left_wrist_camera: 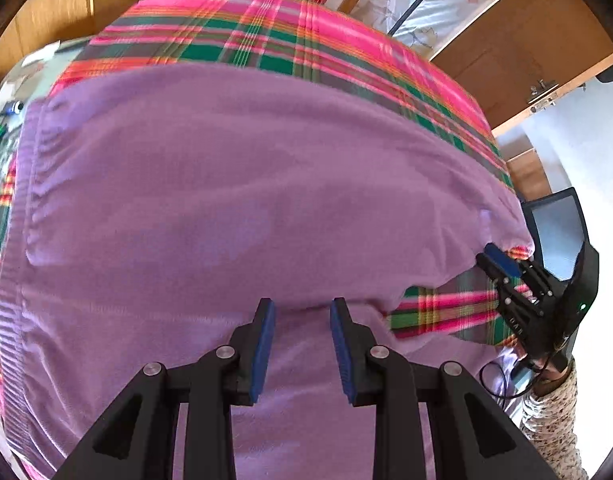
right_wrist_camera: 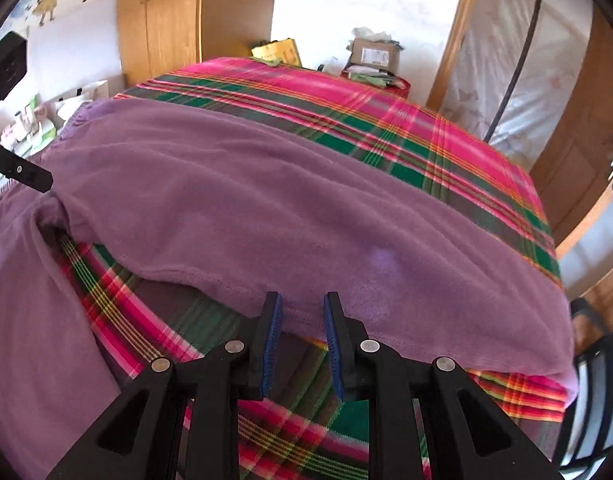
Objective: Fold clothes
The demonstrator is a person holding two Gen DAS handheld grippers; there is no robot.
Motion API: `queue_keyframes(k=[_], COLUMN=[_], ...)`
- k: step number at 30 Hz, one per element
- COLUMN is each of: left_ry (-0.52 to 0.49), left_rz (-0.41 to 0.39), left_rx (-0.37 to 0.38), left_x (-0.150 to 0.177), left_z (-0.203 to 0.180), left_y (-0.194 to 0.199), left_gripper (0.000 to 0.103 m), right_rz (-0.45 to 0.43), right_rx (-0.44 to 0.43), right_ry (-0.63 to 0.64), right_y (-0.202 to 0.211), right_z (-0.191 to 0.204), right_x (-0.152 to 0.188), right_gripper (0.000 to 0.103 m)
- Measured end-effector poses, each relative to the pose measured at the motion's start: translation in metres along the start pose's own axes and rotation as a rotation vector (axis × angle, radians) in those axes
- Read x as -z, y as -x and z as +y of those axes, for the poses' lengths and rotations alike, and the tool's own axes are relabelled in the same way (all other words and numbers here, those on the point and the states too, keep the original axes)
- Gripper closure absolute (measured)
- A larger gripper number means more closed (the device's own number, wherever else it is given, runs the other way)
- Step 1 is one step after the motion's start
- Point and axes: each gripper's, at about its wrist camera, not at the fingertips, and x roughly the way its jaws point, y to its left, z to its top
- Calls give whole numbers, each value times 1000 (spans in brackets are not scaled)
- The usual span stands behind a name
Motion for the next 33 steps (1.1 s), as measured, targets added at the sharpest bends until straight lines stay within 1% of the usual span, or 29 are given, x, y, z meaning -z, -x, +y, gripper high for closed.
queue_keyframes(k=[2,3,5,7,9,10,12,14,18,21,22,24,26,27,28,31,32,33], left_ry=[-20,-33,-48,-25,-8,-12,-49,-68,-80,-64,-70,-85,-109,-122,-135,-213,-226,-238], left_rz=[14,17,14,-33,-64,-92,-124,-146,-147,-113,-118,-129,-137,-139,-141,-97,-94,-93], left_rx=[3,5,3,-2,-15,-50,-114,-195,-298,-317,-337,-367,-392,-391,-389,-355,-337,-319], left_x=[6,8,8,2,-6,-12,-24,-43,-78,-102,-109,-120,-129,-133,-137,-144,-145,-146], left_z=[0,0,1,8,16,19,21,29,46,61,64,69,73,74,75,74,73,72], left_y=[-1,0,2,12,23,30,38,41,34,23,21,16,14,13,12,2,0,-1], left_gripper=[74,74,74,74,74,74,74,74,73,73,73,73,73,73,73,73,73,73], right_rz=[15,6,-29,-53,-71,-74,-73,-71,-71,-53,-38,7,45,55,58,83,96,112], right_rx=[31,44,42,47,45,28,-2,-5,-13,-73,-84,-108,-110,-110,-135,-230,-259,-268], right_ry=[3,6,10,30,37,28,11,2,-22,-74,-77,-64,-32,-32,-40,-47,-44,-38], right_y=[4,8,14,16,13,11,7,-4,-23,-39,-47,-66,-83,-88,-92,-103,-106,-109], right_z=[0,1,5,9,10,8,4,-2,-16,-32,-36,-42,-42,-42,-44,-46,-46,-45], right_x=[0,-2,-10,-21,-32,-37,-47,-60,-91,-116,-122,-133,-140,-141,-144,-150,-151,-153], right_gripper=[81,81,81,81,80,80,80,78,76,75,75,75,75,75,75,75,72,59])
